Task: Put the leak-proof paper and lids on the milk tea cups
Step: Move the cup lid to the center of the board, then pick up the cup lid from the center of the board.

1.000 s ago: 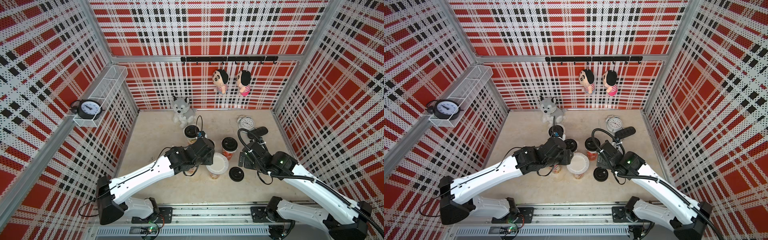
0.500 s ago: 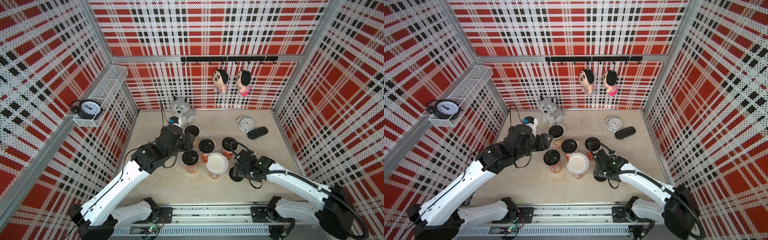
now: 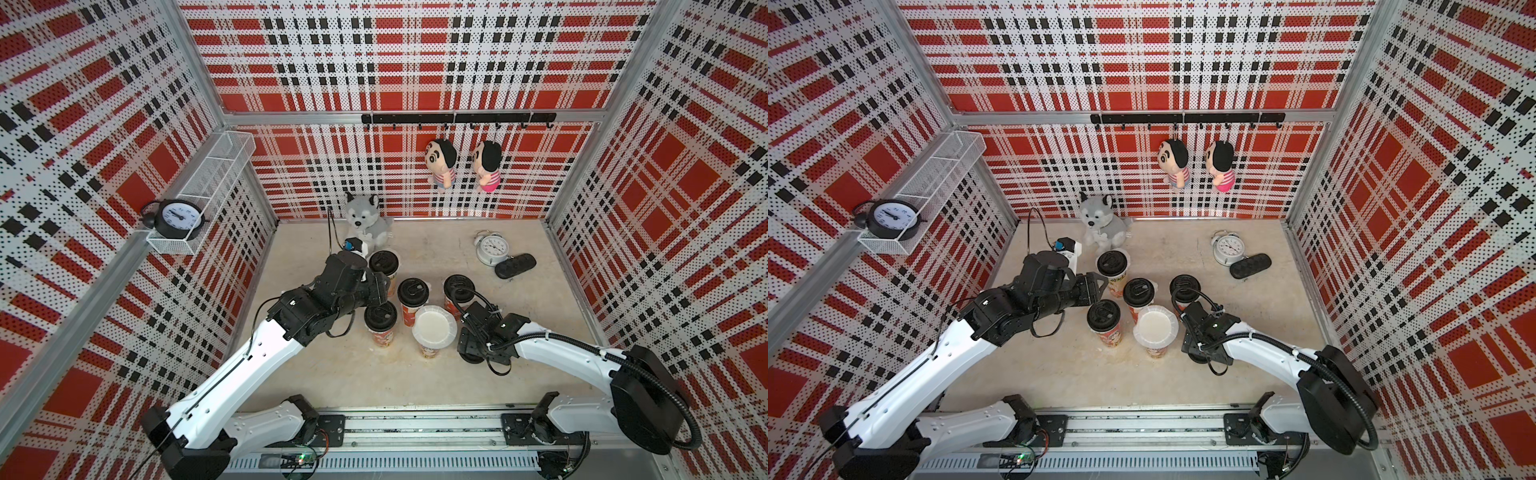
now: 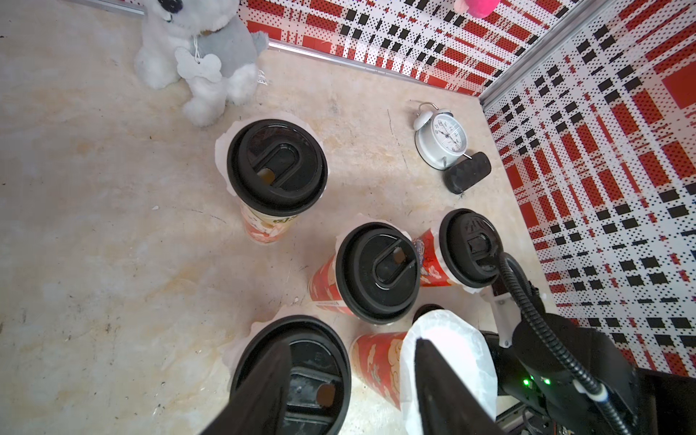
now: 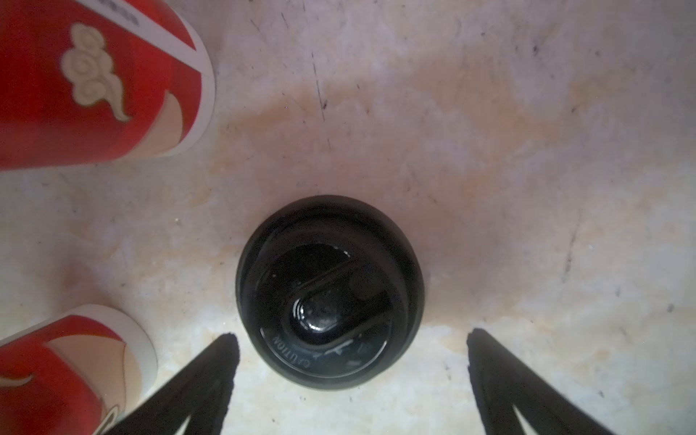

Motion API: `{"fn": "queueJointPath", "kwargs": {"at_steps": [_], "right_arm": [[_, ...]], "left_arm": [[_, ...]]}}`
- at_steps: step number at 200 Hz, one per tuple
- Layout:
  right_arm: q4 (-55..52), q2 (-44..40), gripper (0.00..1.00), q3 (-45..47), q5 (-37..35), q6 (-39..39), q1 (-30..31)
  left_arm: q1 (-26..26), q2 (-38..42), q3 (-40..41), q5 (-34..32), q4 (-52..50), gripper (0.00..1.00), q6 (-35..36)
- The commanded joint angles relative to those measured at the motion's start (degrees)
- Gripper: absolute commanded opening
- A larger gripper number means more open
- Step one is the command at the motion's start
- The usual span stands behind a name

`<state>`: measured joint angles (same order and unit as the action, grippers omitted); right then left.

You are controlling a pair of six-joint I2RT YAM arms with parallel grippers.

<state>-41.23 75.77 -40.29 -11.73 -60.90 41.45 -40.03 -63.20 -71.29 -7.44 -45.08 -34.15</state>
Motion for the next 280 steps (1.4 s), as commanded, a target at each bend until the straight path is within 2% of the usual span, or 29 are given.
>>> {"fn": "queueJointPath", "kwargs": {"at_steps": [1, 58, 126, 189, 280], "right_arm": [[1.42, 1.04, 0.97, 0.94, -0.47, -1.55, -0.57], [-0.01, -1.15, 0.97, 4.85, -0.99, -3.64, -2.4], [-4.59, -10.09, 0.95, 6.17, -2.63, -2.4, -6.65], [-5.11, -5.63, 0.92, 2.26, -2.49, 1.93, -7.0], [0.04, -2.52, 0.86, 3.2, -0.94, 3.67, -8.1]], "left_arm": [[0.48, 0.09, 0.54, 1.02, 0.61, 0.56, 0.87], [0.48, 0.27, 0.78, 1.31, 0.53, 0.55, 0.92], [0.48, 0.62, 0.97, 1.9, 0.61, 0.55, 0.91], [0.48, 0.93, 0.94, 1.66, 0.52, 0.55, 0.82], [0.48, 0.2, 1.15, 1.86, 0.61, 0.55, 0.84]]}}
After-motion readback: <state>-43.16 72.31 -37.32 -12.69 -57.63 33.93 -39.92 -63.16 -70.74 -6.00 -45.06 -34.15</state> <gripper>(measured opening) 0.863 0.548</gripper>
